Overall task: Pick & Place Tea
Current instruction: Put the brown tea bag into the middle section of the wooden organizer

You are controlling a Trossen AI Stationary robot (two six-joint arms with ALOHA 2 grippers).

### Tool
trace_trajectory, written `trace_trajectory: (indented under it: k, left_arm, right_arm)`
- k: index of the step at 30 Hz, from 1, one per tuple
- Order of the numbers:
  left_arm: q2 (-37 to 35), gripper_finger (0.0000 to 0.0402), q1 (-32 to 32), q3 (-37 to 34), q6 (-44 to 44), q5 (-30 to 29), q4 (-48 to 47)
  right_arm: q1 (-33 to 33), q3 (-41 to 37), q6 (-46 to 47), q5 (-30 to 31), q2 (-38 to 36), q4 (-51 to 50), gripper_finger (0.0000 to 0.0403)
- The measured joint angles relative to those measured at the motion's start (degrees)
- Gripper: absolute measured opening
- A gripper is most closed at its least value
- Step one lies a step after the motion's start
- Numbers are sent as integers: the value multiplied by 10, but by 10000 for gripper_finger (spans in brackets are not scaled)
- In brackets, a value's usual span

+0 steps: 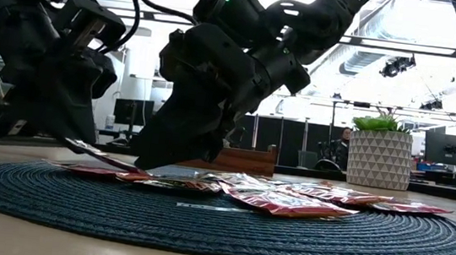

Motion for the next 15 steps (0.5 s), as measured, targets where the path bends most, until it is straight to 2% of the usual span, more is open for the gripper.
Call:
trace_trajectory:
  k: [5, 13, 15]
  left_arm:
    - [0, 7, 0, 0, 12, -8, 0]
    - [0, 1, 0, 0, 31, -25, 0]
    - [0, 1, 0, 0, 41, -33, 5]
  right_arm:
    - [0, 0, 0, 0, 0, 0, 197]
    - [-1, 0, 4, -2, -3, -7, 197]
    - [-6, 0, 8, -20, -8, -12, 197]
